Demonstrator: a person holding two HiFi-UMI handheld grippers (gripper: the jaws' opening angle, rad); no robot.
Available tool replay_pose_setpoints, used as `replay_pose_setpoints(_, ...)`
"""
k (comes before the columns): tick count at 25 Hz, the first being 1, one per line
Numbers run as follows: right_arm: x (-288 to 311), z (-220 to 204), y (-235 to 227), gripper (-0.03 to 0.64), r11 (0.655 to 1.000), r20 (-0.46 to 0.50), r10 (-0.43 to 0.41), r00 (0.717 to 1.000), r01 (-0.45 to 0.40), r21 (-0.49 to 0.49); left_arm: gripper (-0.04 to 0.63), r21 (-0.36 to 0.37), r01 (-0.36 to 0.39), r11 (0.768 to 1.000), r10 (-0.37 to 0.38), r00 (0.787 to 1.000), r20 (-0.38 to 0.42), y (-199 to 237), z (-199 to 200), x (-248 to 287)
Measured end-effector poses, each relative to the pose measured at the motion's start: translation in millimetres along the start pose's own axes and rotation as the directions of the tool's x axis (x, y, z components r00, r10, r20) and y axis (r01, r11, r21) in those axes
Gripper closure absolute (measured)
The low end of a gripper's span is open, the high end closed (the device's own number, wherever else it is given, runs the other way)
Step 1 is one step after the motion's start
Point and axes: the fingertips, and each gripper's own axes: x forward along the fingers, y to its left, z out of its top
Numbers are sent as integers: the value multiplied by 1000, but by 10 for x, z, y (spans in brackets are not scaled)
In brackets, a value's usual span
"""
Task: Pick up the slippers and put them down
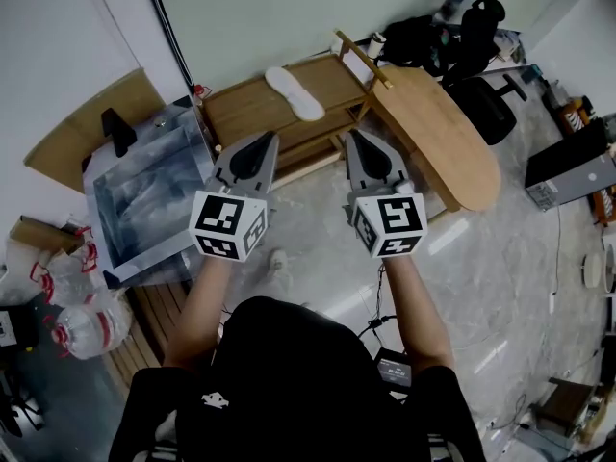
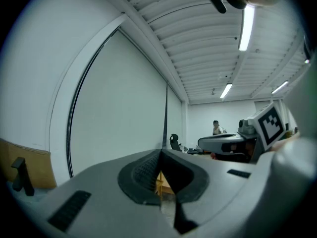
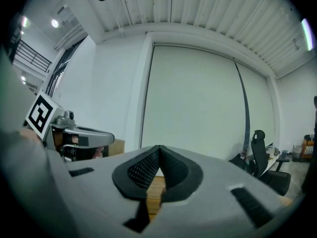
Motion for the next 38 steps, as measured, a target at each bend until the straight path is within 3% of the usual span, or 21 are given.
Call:
replay_pose_setpoints(10,984,61,-365,629,1000,-25,-22,999,22,-10,591,-14,40,999,-40,999,-3,619,69,842)
replay_pose_setpoints(21,1726,-28,-568,629,998,-57,-50,997,48,-31,591,-37,61,997,-62,998,-28,1170,-112,1354)
replay_pose_setpoints(27,2019,-225,-659,629,1000,-99,-3,995,1,-21,591,-67,58,996,-62,996,-61,1318,-272,1614)
replay_pose_setpoints(38,2630,-650,-1046,629,997,-173,79,982,-81,-6,591,-57,8,998,-15,993,-120,1511,-557,2244)
